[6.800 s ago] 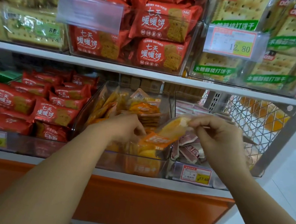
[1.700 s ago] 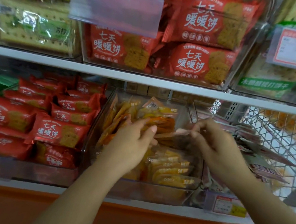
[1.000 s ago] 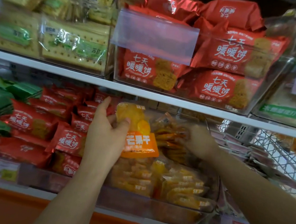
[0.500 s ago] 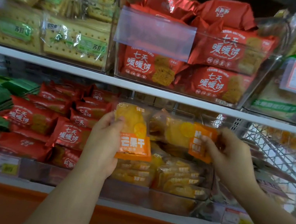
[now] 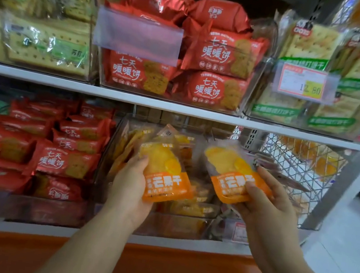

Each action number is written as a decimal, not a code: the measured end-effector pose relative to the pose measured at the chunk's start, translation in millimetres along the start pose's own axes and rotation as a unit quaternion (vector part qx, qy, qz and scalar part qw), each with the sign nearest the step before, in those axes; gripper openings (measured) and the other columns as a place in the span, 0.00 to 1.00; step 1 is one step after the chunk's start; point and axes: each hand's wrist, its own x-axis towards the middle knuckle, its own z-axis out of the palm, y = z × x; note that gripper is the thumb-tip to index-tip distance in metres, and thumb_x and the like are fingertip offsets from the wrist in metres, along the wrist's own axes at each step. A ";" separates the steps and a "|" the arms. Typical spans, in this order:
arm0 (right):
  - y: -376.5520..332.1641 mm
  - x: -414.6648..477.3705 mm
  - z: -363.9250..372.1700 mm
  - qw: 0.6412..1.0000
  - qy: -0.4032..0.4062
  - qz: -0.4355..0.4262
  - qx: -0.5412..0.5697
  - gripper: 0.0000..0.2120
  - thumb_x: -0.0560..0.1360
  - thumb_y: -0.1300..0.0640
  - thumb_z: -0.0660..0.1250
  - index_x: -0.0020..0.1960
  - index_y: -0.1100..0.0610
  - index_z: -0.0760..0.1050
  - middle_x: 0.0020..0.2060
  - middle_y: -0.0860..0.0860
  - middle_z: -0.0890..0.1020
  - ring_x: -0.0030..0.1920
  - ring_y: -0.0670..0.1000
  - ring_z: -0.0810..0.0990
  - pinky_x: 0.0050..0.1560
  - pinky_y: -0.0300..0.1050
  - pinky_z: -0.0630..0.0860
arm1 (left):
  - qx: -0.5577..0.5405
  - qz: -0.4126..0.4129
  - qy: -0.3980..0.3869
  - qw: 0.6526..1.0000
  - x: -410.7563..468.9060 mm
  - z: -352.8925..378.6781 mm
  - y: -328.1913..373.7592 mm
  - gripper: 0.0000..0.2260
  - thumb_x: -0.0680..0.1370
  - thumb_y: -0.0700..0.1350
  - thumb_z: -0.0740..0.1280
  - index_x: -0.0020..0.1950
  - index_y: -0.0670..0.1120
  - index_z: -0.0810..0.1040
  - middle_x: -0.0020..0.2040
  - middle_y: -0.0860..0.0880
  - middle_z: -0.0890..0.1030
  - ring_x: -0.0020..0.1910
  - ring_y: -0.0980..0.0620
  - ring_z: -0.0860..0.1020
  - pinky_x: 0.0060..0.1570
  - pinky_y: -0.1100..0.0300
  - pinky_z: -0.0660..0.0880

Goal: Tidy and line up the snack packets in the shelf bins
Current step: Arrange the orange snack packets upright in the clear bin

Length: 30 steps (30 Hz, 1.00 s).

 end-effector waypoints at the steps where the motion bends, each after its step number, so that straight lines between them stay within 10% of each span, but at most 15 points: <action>1: 0.4 -2.3 3.1 1.000 -0.003 -0.005 0.008 0.12 0.77 0.63 0.63 0.56 0.49 0.74 0.51 0.54 0.80 0.47 0.53 0.82 0.41 0.46 0.79 | 0.010 -0.006 -0.020 1.000 0.0 -0.1 -0.9 0.15 0.80 0.47 0.62 0.65 0.48 0.74 0.48 0.44 0.83 0.36 0.50 0.84 0.28 0.58 0.78; 7: 20.5 -14.4 28.5 0.971 -0.149 -0.033 -0.186 0.11 0.69 0.63 0.73 0.49 0.56 0.76 0.35 0.50 0.82 0.36 0.47 0.81 0.35 0.37 0.77 | 0.101 0.031 -0.123 0.987 -10.6 7.3 -12.3 0.12 0.75 0.41 0.68 0.57 0.50 0.77 0.45 0.47 0.85 0.42 0.48 0.84 0.37 0.55 0.81; 12: -2.0 3.3 23.4 0.910 -0.174 -0.192 -0.324 0.28 0.63 0.55 0.77 0.57 0.44 0.68 0.51 0.44 0.76 0.47 0.36 0.77 0.45 0.31 0.74 | 0.285 0.158 -0.182 0.928 -6.0 -0.1 -2.7 0.15 0.75 0.39 0.69 0.57 0.56 0.75 0.49 0.54 0.84 0.48 0.55 0.82 0.46 0.59 0.80; 15: -35.9 14.3 22.5 0.812 -0.263 -0.274 -0.443 0.34 0.62 0.46 0.74 0.64 0.36 0.62 0.58 0.37 0.75 0.58 0.35 0.74 0.56 0.34 0.73 | 0.417 0.257 -0.253 0.834 -11.0 0.8 0.1 0.19 0.75 0.41 0.70 0.60 0.60 0.72 0.53 0.60 0.80 0.52 0.62 0.78 0.50 0.64 0.77; 23: -71.9 22.8 20.9 0.609 -0.329 -0.375 -0.616 0.13 0.70 0.49 0.72 0.53 0.49 0.79 0.38 0.44 0.81 0.37 0.41 0.76 0.38 0.38 0.72 | 0.495 0.412 -0.254 0.721 -15.7 13.1 -10.2 0.17 0.74 0.45 0.71 0.59 0.57 0.72 0.53 0.61 0.71 0.54 0.64 0.72 0.52 0.68 0.73; 27: -82.9 27.5 7.1 0.662 -0.251 -0.377 -0.597 0.13 0.71 0.45 0.67 0.49 0.53 0.80 0.35 0.43 0.81 0.38 0.42 0.78 0.40 0.32 0.72 | 0.484 0.366 -0.187 0.772 -2.2 3.8 11.1 0.18 0.72 0.47 0.72 0.53 0.64 0.69 0.49 0.61 0.74 0.51 0.66 0.73 0.51 0.75 0.69; 30: -80.8 33.0 -2.0 0.675 -0.254 -0.359 -0.593 0.20 0.68 0.40 0.62 0.50 0.53 0.80 0.38 0.44 0.84 0.37 0.43 0.80 0.40 0.41 0.76 | 0.609 0.286 -0.183 0.717 8.8 -6.5 14.2 0.06 0.75 0.48 0.69 0.47 0.59 0.75 0.44 0.60 0.78 0.45 0.66 0.76 0.50 0.77 0.67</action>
